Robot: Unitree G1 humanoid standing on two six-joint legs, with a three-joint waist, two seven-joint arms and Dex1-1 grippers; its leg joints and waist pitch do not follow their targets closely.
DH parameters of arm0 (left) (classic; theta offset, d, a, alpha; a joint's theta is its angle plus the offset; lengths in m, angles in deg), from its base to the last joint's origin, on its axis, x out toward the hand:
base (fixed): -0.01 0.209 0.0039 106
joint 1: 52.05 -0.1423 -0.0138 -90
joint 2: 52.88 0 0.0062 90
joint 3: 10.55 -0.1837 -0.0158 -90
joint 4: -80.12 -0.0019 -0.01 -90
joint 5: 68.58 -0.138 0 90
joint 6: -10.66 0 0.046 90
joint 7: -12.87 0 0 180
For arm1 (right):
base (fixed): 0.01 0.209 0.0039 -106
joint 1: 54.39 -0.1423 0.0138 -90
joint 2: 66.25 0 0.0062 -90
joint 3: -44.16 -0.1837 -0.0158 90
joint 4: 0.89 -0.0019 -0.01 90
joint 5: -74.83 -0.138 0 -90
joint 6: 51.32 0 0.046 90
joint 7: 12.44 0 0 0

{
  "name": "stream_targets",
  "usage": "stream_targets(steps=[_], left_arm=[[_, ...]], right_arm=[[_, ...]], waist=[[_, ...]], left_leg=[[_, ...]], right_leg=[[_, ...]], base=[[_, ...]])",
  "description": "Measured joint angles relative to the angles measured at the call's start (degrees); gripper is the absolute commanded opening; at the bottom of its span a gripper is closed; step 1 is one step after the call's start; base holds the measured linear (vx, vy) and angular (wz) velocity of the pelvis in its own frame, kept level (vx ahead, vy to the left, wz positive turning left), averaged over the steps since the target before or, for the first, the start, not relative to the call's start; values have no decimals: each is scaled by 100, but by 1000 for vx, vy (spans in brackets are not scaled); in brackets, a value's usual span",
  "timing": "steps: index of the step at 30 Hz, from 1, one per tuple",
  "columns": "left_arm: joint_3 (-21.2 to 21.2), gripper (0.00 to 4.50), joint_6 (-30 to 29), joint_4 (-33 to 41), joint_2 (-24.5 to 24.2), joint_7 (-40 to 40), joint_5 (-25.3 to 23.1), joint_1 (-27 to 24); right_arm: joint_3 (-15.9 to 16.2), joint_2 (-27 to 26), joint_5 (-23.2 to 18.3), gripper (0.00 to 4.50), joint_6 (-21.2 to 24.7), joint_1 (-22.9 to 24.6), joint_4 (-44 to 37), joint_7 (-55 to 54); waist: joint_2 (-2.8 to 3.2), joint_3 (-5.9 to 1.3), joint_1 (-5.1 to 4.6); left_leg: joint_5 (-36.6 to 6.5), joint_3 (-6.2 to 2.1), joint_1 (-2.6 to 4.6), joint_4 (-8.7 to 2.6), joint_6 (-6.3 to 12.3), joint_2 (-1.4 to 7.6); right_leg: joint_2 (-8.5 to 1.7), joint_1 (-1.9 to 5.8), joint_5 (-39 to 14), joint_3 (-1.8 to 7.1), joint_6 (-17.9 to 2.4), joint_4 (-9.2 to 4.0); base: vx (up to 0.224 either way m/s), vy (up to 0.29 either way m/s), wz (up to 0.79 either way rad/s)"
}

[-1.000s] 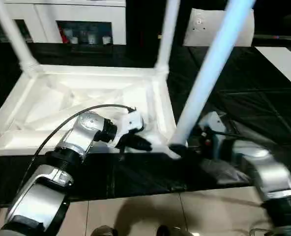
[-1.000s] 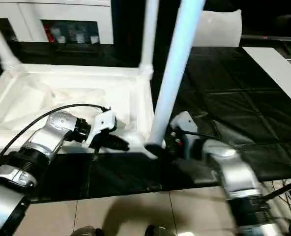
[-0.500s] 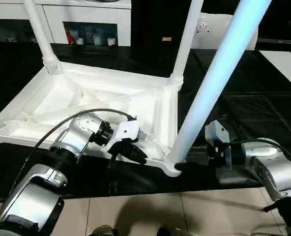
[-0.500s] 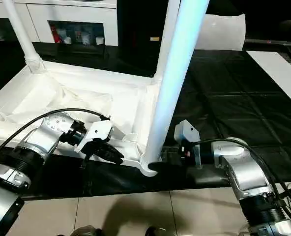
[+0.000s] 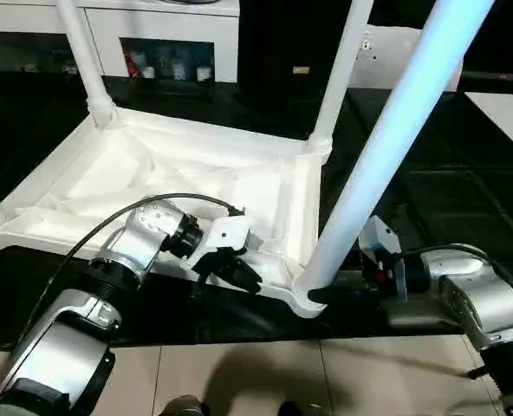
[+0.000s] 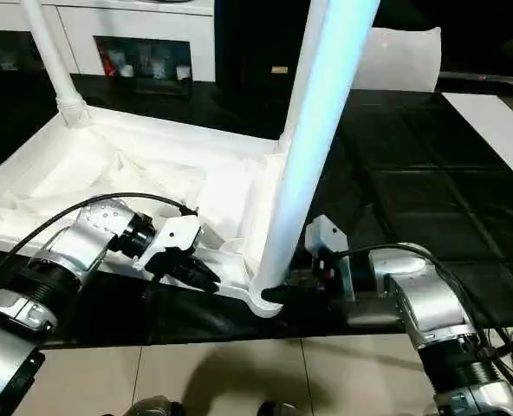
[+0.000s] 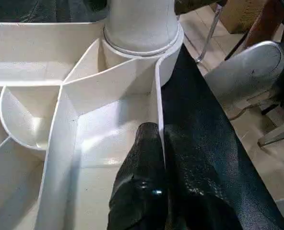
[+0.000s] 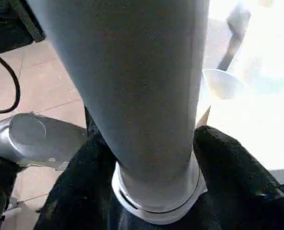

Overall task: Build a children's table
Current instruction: Rotate leg to tighten

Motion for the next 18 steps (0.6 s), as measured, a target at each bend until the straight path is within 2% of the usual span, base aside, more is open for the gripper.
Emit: stream_targets(steps=[6,9,13,15,16,18], left_arm=[[31,0,-30,0,33,-3,15,-1],[48,0,-258,22,70,-86,19,-7],[178,0,-754,50,142,-482,-61,-18],[349,0,-1070,38,312,-1031,-180,-59],[396,0,-1208,22,404,-1263,-208,-59],[441,0,-1432,-23,609,-1645,-219,-71]], right_arm=[[0,-3,-42,202,74,10,-13,14],[-116,-141,-136,197,323,215,-237,-272],[-335,-496,-138,197,715,439,-457,-1043],[-580,-882,-31,197,878,533,-472,-1806],[-670,-1035,33,197,981,527,-477,-2173],[-829,-1259,114,197,1181,520,-476,-2731]], waist=[[0,0,1],[-1,-2,9],[-1,-1,-26],[1,-1,-99],[18,-1,-189],[83,3,-340]], left_leg=[[0,0,0,1,0,0],[1,0,7,0,-1,1],[8,0,78,1,-13,1],[10,-10,135,4,-17,4],[10,-24,146,9,-18,7],[7,-54,180,6,-18,69]], right_leg=[[0,1,0,0,0,1],[0,6,0,0,0,2],[0,64,0,-3,1,6],[-2,117,-4,-25,8,-17],[-14,152,-9,-73,17,-56],[-11,254,-13,-223,24,-217]], base=[[0,0,0],[0,0,0],[0,0,0],[0,0,0],[0,0,0],[0,0,0]])
